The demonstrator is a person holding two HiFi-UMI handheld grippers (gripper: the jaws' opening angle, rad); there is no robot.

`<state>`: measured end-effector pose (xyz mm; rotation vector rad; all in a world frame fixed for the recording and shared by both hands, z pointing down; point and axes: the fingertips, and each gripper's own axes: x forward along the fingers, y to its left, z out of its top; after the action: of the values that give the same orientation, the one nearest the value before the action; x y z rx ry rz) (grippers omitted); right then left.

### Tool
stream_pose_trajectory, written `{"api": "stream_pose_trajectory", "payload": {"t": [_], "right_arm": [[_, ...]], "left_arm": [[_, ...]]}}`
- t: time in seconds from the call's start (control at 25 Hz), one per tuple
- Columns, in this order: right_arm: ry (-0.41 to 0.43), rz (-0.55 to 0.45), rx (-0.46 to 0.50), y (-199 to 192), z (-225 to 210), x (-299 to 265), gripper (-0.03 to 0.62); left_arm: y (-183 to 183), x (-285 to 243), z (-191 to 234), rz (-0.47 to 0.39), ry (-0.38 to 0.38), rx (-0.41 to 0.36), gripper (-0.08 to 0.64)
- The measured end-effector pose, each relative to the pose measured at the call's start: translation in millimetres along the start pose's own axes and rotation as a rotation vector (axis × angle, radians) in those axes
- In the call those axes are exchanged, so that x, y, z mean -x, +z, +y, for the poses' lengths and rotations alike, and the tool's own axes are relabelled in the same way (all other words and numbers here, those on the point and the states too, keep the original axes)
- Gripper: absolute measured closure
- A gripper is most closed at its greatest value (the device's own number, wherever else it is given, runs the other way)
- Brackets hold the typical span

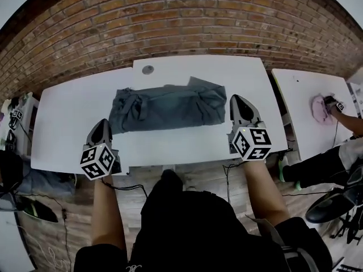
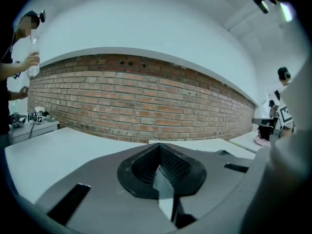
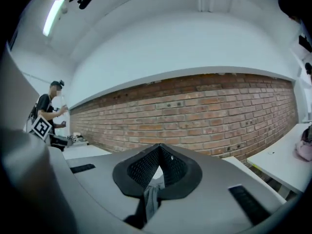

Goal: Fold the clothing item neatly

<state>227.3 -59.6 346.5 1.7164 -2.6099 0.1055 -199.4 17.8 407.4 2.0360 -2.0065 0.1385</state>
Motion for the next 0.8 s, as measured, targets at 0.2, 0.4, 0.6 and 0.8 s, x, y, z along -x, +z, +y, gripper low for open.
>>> {"api": "stream_pose_trajectory", "payload": {"t": [0.2, 0.4, 0.6, 0.8], "right_arm": [[0.016, -0.001, -0.068, -6.0, 5.2, 36.5, 0.592], [-0.006, 0.023, -0.128, -19.6, 13.7, 68.9, 0.592], [-0.022, 0.038, -0.135, -26.4, 42.6, 106.2, 0.592], [-0.058, 0.035, -0.146, -31.9, 94.7, 157.8, 0.592]], "left_arm": [[-22.8, 41.3, -13.6, 0.024, -0.004, 0.048, 0.561], [-26.2, 71.4, -21.1, 0.020, -0.033, 0.040, 0.561], [-50.4, 105.7, -26.3, 0.059, -0.093, 0.002, 0.561], [-66.4, 159.3, -2.7, 0.052, -0.139, -0.024, 0.561]]}}
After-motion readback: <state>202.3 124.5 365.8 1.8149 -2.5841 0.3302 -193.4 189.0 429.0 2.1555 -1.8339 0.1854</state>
